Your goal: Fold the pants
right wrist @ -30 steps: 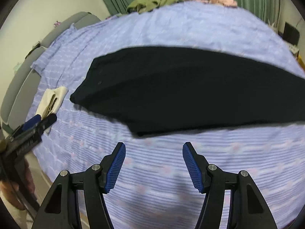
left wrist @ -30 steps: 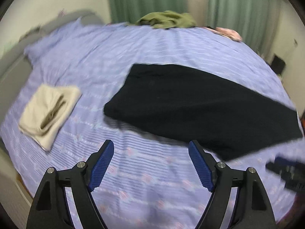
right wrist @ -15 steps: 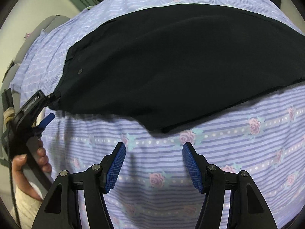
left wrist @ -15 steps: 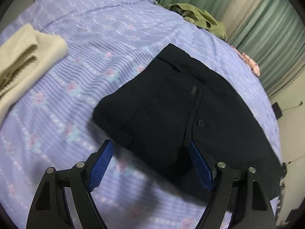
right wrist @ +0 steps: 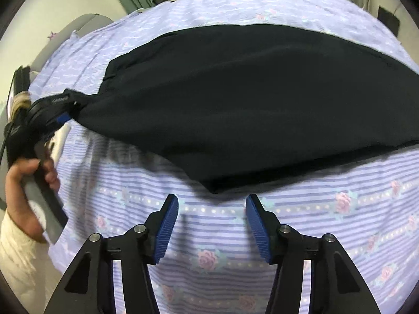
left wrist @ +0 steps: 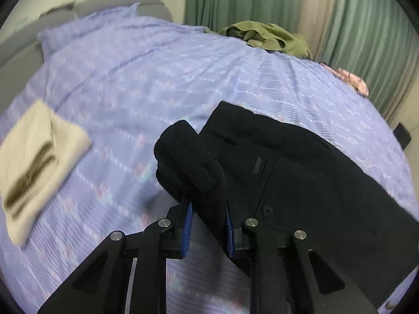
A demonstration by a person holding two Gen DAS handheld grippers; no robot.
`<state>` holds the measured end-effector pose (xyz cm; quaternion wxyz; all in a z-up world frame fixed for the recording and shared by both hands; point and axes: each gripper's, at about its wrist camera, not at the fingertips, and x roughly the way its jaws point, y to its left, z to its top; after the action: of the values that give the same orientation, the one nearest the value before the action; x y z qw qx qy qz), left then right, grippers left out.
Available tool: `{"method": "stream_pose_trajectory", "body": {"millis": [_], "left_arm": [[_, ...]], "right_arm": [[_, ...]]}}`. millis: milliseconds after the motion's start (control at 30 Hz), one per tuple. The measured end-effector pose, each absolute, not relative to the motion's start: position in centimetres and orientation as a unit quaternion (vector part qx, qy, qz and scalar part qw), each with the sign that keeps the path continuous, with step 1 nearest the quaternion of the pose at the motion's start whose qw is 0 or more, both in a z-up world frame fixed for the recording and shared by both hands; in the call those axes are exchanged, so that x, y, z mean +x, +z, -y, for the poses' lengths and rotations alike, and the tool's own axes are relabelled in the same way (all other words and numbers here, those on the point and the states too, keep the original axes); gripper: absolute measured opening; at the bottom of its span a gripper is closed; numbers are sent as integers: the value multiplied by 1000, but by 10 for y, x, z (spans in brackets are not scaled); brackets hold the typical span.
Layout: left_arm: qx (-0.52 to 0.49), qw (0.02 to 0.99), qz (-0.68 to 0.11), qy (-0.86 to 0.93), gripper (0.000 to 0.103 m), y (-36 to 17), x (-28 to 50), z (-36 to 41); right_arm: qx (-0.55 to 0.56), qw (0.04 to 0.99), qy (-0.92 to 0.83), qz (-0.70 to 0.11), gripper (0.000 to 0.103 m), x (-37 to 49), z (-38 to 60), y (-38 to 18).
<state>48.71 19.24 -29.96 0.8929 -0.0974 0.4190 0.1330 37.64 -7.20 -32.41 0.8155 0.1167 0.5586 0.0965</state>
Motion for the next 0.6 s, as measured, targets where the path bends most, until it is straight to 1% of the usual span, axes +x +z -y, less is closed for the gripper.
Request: {"method": "stream_pose_trajectory", "body": {"millis": [67,167,267,400,467,533,600], "left_arm": [[-98,892,-420,134,22,-298,490,-193],[-109,889,-424,135,22,-298,492,-197],[-90,890,-425,136,22,-298,489,-192],[-87,892,-421,139,22,-296,488,-189],[-102,889,-425,139,22,-297,489,-192],[-119,885,-428,138,22,-298,490,-197],[-109,886,-428,138,22,-298,489,-195]], "right_arm": [[130,818,103,-551,54,382,73,-322],[110,831,105,-536,52,386,72,-315],[113,822,111,-547,52,388,70,-305],[109,831,102,-535,52,379,70,-288],[114,830,111,-535,52,382,69,-292],[137,813,105,-556,52,389,74,-306],[168,805,98,-560,52,392,80,-317]]}}
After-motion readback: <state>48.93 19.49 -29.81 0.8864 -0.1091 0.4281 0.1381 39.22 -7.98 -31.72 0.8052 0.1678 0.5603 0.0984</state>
